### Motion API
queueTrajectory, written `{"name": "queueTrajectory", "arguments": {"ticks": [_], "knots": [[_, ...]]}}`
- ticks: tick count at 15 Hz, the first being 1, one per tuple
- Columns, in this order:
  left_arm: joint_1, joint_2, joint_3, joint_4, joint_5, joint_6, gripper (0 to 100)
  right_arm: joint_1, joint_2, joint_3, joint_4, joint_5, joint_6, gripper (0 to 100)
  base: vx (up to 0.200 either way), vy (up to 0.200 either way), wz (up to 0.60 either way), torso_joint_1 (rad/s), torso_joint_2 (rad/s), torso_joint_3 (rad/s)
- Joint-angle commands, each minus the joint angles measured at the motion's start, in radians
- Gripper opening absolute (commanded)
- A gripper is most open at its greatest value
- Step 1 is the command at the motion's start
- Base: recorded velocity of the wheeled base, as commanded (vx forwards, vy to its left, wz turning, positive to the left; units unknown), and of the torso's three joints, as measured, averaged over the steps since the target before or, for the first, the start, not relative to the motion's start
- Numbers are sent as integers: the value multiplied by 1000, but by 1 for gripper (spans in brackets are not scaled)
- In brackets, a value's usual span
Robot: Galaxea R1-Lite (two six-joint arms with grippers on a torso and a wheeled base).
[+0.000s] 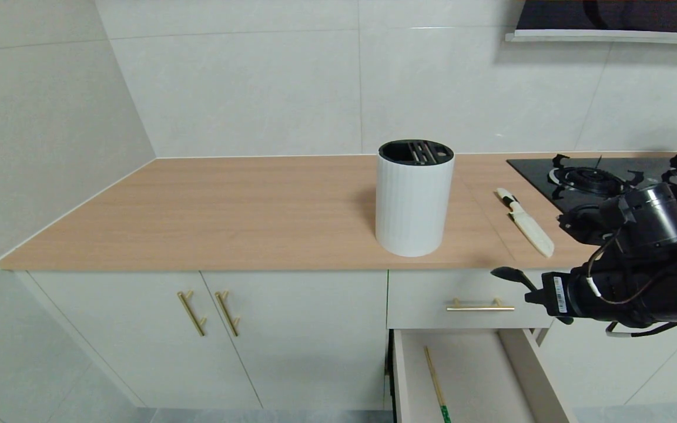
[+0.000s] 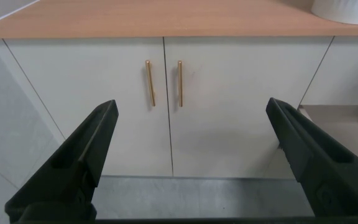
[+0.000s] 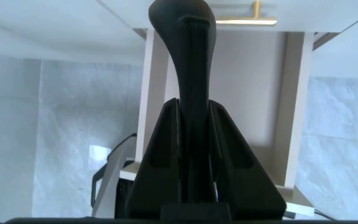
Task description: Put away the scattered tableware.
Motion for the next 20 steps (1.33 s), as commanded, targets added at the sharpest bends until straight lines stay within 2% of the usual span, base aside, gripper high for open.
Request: {"name": "queueTrajectory", "arguments": {"ticks": [1,8,20], "knots": [[0,0,0,0,0,0,100,3,21,18,-14,-2,0,0,0,0,0,0,0,0],[0,0,0,0,0,0,100,6,84,21,-20,-42,0,0,0,0,0,-13,28,17],[0,0,0,0,0,0,100,8,99,22,-20,-44,0,0,0,0,0,-187,465,271]]}}
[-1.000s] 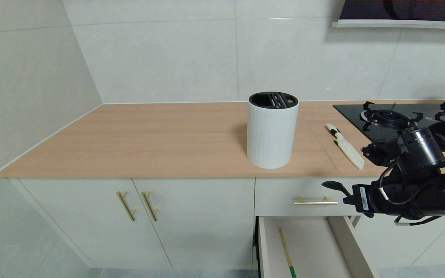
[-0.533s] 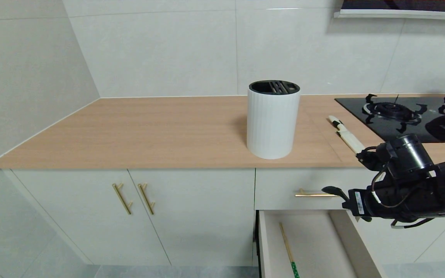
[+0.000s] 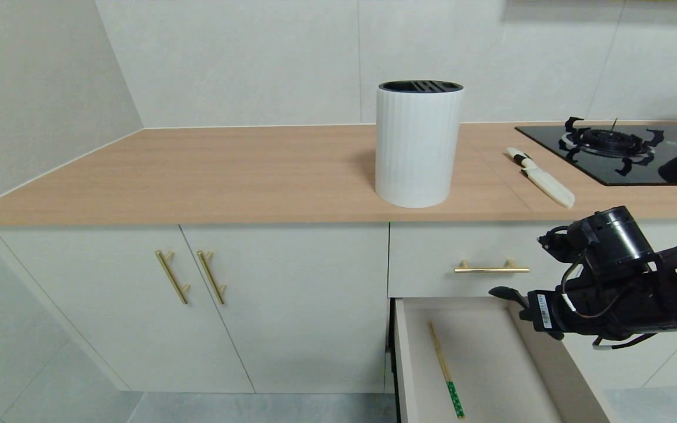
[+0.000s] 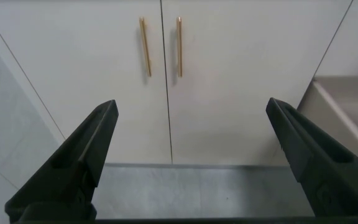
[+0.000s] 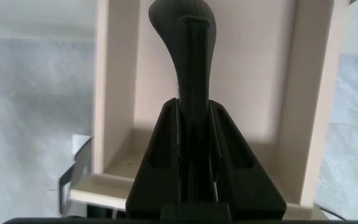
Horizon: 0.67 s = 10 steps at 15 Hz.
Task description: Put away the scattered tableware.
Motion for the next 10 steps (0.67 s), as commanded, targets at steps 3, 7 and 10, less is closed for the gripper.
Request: {"name": "queueTrajectory", "arguments": {"ticks": [3,7,10], "knots": [[0,0,0,0,0,0,100,1,8,0,-2,0,0,0,0,0,0,-167,458,302],[0,0,0,0,0,0,100,1,9,5,-3,0,0,0,0,0,0,-137,450,316],[0,0,0,0,0,0,100,1,9,5,-3,0,0,0,0,0,0,-87,414,318]]}}
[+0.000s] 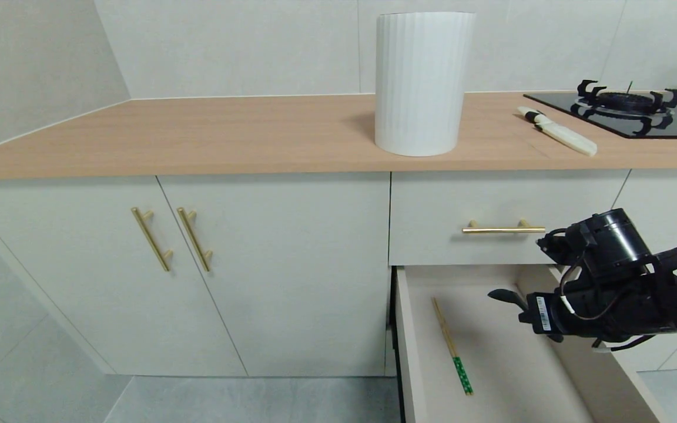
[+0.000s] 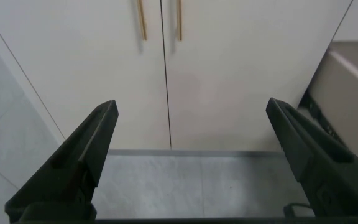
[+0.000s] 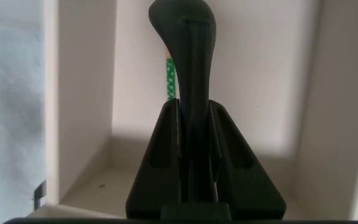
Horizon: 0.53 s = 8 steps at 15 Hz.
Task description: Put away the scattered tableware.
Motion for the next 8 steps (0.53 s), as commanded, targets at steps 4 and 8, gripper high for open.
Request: {"name": "queueTrajectory", "arguments": {"ticks": [4,8], "knots": [[0,0,0,0,0,0,100,6,3,0,0,0,0,0,0,0,0,-29,101,73],[0,0,0,0,0,0,100,12,20,-2,-2,0,0,0,0,0,0,0,0,0]]}}
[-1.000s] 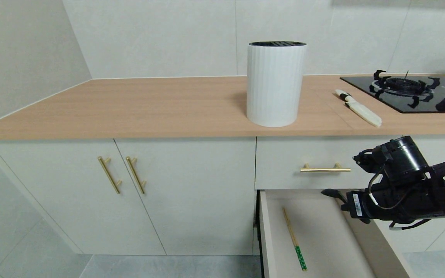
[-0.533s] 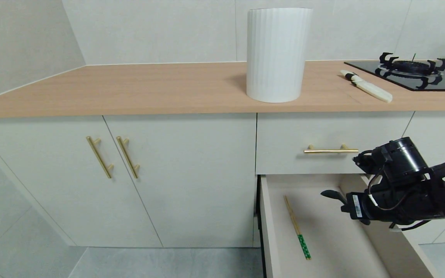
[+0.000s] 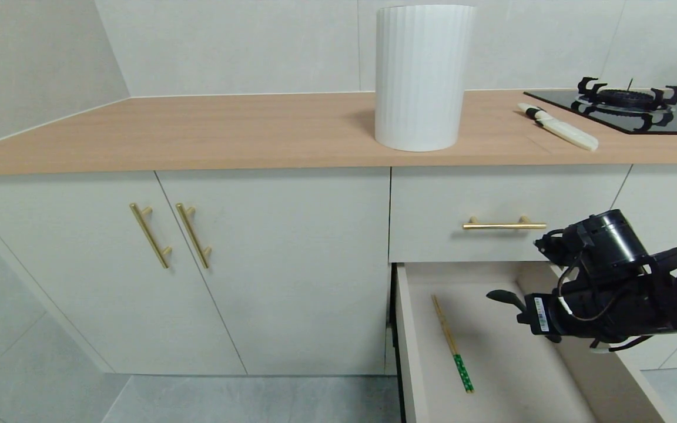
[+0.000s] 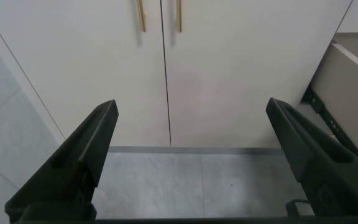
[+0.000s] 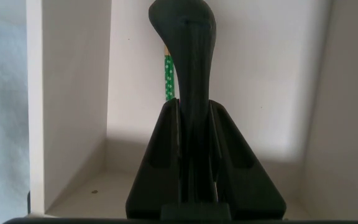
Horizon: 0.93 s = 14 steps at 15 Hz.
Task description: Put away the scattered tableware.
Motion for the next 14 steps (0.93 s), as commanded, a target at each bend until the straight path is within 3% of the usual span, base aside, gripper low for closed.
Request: {"name": "queueTrajectory", "arguments": {"ticks": [1,6,10,14], "knots": [[0,0,0,0,0,0,100,8,20,0,-18,1,0,0,0,0,0,0,0,0],[0,0,0,0,0,0,100,-1,244,2,-179,-42,6,0,0,0,0,0,0,0],[0,0,0,0,0,0,100,-4,471,5,-389,-183,9,0,0,0,0,0,0,0],[0,0,0,0,0,0,100,-7,563,5,-484,-205,11,0,0,0,0,0,0,0]]}}
